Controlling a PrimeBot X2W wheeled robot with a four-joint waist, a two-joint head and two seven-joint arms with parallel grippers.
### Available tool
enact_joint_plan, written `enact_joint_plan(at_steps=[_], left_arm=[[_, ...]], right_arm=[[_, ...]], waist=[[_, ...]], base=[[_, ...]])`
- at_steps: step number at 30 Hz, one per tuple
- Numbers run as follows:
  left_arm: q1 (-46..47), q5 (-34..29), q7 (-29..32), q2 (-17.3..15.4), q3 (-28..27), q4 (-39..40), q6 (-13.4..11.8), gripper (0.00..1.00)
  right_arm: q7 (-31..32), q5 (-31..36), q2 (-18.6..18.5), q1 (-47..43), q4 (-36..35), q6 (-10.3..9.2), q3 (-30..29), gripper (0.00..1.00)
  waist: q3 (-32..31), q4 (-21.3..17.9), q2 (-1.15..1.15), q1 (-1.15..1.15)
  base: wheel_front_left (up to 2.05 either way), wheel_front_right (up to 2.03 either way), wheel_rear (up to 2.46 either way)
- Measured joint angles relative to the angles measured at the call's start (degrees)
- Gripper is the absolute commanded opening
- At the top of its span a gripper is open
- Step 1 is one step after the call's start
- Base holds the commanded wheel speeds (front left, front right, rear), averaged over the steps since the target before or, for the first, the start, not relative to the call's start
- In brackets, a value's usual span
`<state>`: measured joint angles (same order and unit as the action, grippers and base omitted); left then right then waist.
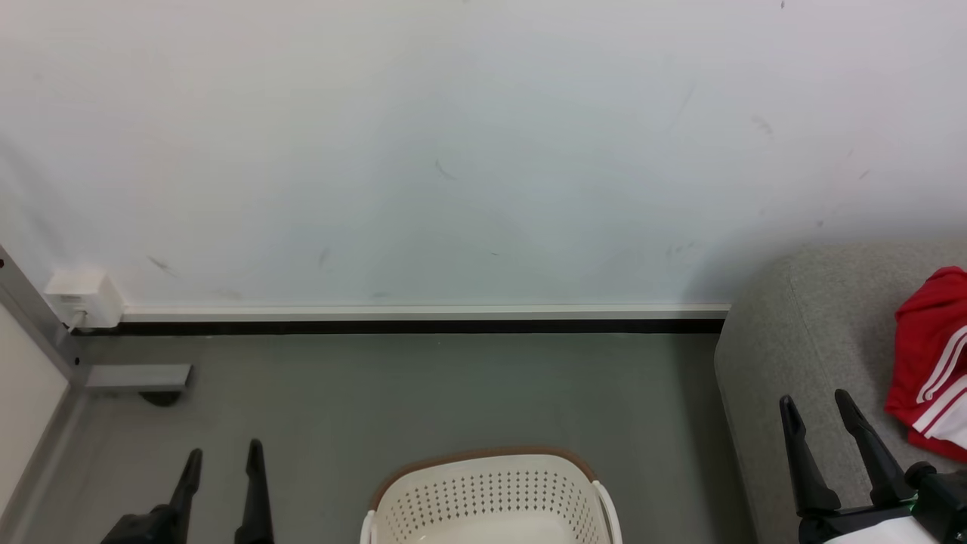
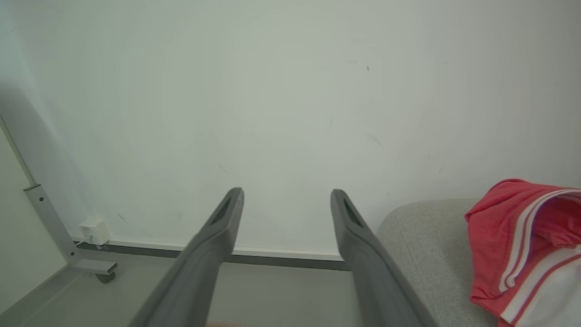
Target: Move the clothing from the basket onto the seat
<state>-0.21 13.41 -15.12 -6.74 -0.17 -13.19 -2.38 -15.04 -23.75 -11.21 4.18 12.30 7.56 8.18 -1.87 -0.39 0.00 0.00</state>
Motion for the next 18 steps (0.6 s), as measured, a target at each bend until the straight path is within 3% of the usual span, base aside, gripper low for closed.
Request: enact_joint_plan(at_steps=[18], left_arm=[[0.3,-3.32,-0.01,2.63,-3.65,-0.89,2.77,1.0]], right_arm=[[0.0,-0.23,0.03,0.38,0.58,0.0,0.11,1.0]], waist=[[-0.09,-0.21,0.0,0.0]], base=[[0.0,0.0,0.0]])
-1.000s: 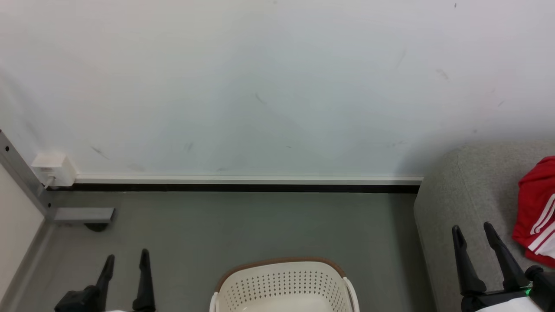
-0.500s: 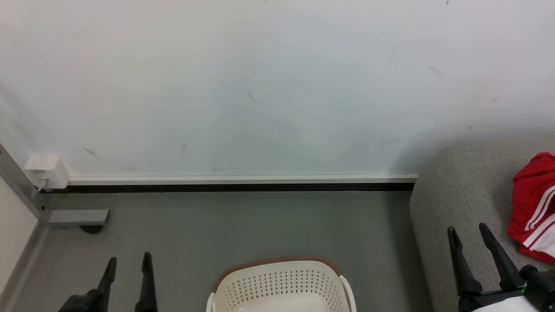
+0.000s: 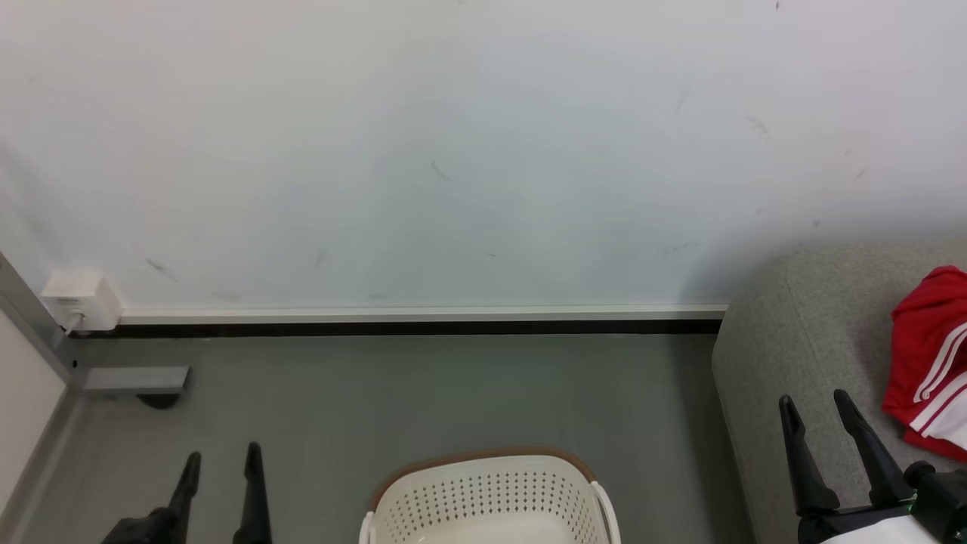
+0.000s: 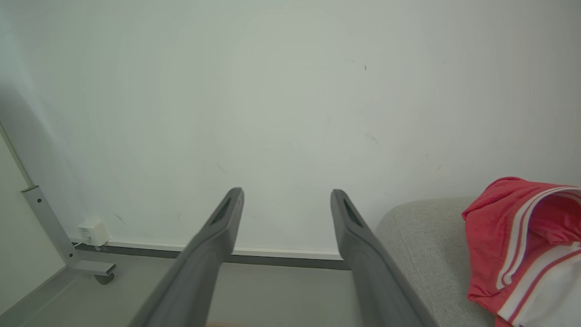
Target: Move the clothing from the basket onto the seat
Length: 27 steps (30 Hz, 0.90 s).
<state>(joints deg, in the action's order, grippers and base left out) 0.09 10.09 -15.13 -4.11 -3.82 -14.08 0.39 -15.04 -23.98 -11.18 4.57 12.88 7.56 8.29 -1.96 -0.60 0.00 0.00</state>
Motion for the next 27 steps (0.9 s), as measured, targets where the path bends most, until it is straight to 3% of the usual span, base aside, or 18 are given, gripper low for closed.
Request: enact_joint_plan(at_steps=[1,2,8,27], left_arm=[[0.02,0.0,0.0,0.1,-0.24,-0.16,0.2,1.0],[0.02,0.0,0.01,0.21,-0.43,-0.33,0.37,0.0],[-1.0,1.48,1.02,1.02,-0.41,-2.82,0.37,0.0],[0.06,20.87,5.99,1.09,-0.96,-2.32,1.96,0.0]], right_arm=[[0.0,-0.15,0.0,0.0,0.05,0.0,0.03,1.0],[0.0,-0.24,0.01,0.0,0.14,0.0,0.08,0.0],[0.87,-1.41,1.13,-1.85,2.05,0.0,0.48,0.0],[5.7,-17.86,2.71,-1.58,2.01,0.0,-3.15,0.0]], waist=[[-0.03,0.03,0.0,0.0],[-0.05,0.06,0.0,0.0],[-0.03,0.05,0.0,0.0],[0.29,0.14,0.0,0.0]], base=[[0.0,0.0,0.0],[0.0,0.0,0.0],[0.0,0.0,0.0],[0.0,0.0,0.0]])
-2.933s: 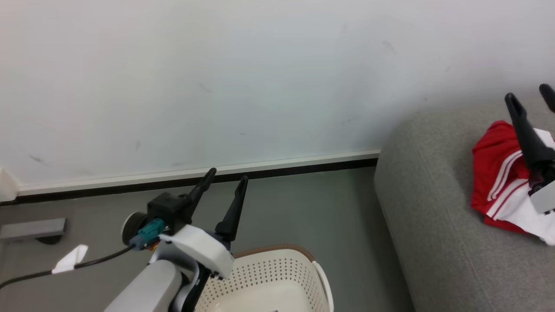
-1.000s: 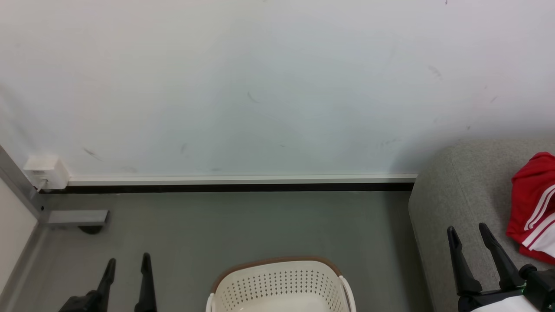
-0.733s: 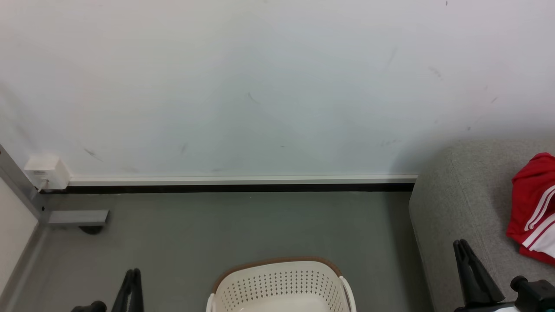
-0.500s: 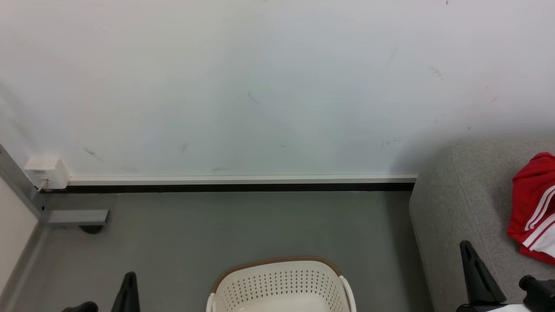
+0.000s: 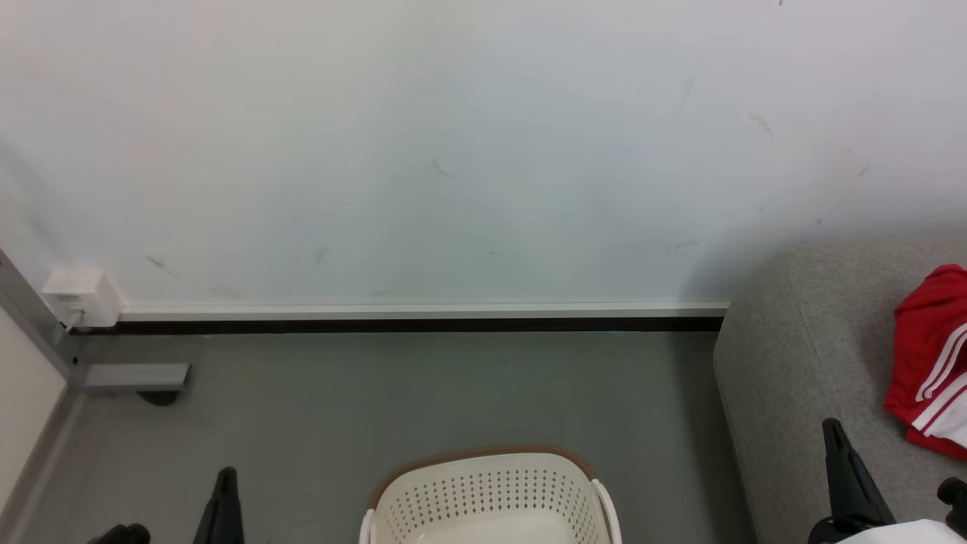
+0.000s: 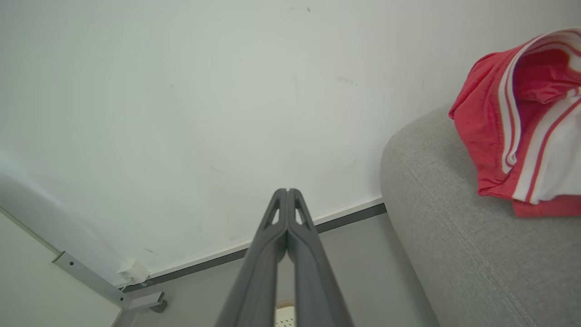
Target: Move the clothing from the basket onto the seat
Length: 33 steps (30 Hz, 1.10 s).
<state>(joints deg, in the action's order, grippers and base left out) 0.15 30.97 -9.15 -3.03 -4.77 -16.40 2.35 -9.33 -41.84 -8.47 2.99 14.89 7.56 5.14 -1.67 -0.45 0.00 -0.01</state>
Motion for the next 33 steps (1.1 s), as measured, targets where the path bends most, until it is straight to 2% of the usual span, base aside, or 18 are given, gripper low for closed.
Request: enact_joint_plan(at_steps=[15,33], left_arm=[[1.21,13.11,3.12,0.05,-0.18,0.42,1.0,0.0],[2.56,25.8,6.56,0.11,-0.58,0.85,2.0,0.0]], right_arm=[[3.33,-10.5,1.27,0.47,-0.03,0.0,-2.31,0.0],[6.6,-21.3,2.46,1.38,-0.08,0.0,-4.83,0.0]], waist=[[0.24,0.06,0.0,0.0],[0.52,0.14,0.0,0.0]], base=[[0.0,0.0,0.0],[0.0,0.0,0.0]])
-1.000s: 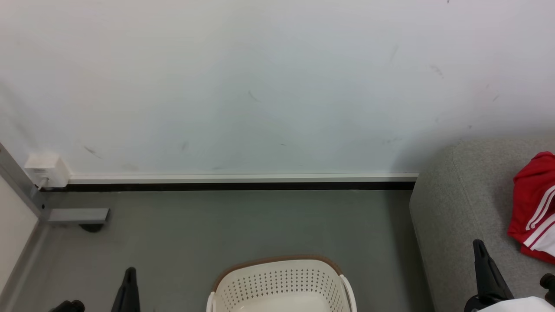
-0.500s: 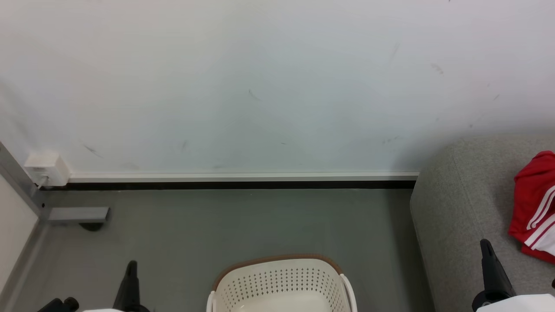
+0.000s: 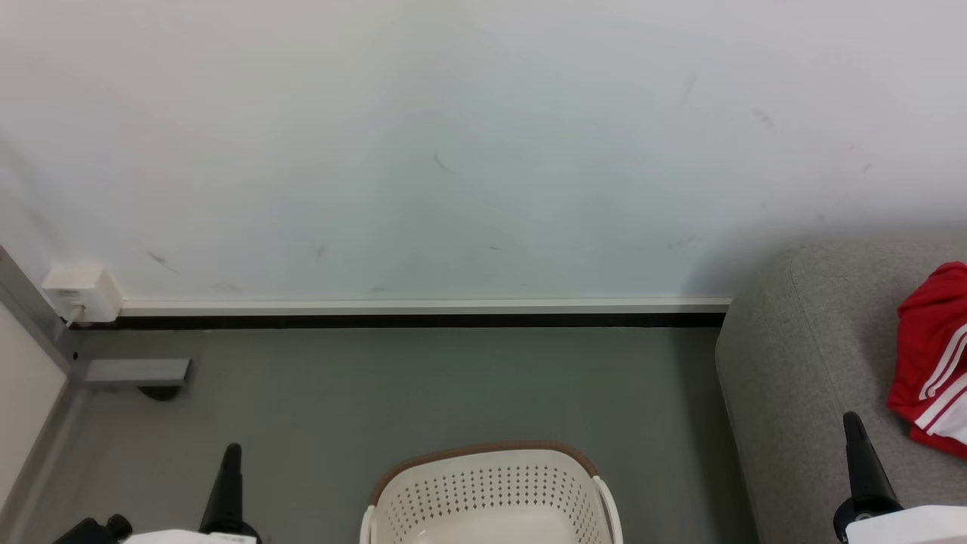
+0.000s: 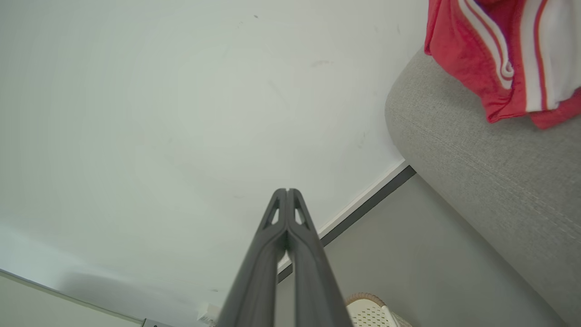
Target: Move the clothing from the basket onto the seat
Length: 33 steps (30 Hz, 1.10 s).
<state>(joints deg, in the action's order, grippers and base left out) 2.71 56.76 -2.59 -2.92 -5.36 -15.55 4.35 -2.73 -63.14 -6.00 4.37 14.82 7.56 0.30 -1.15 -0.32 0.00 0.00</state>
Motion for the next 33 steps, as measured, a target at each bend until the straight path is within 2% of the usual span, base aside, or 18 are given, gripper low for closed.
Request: enact_joint_plan(at_steps=[33], left_arm=[[2.03,18.95,4.85,0.05,-0.66,0.63,1.63,0.0]], right_arm=[[4.91,-15.53,1.57,1.05,-0.1,0.0,-3.56,0.0]], waist=[[0.53,0.15,0.0,0.0]], base=[[0.0,0.0,0.0]])
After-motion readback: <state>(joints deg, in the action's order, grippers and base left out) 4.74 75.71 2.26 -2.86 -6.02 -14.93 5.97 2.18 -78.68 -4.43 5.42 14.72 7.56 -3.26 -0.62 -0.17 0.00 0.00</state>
